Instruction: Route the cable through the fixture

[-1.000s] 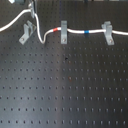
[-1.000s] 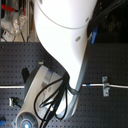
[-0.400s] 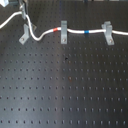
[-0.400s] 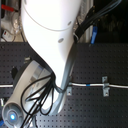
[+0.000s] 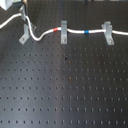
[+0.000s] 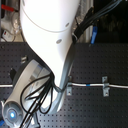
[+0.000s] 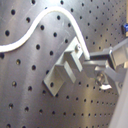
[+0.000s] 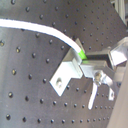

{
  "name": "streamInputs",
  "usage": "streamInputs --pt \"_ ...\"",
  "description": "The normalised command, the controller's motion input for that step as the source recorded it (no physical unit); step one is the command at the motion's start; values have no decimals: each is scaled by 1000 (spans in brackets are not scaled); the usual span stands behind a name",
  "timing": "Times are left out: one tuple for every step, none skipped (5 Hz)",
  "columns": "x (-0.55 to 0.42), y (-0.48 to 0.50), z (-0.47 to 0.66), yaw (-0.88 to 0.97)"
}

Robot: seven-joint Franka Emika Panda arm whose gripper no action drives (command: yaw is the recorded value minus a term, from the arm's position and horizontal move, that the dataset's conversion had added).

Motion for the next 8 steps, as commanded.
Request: streamInputs --pt "-233 -94 115 -154" --pt "-219 -72 190 -168" --pt "-194 -76 213 -177" --pt "-92 -122 209 -240" --pt "-47 -112 184 -246" --pt "-40 -54 131 -251" --pt "23 94 4 -303" --pt "26 159 22 -397"
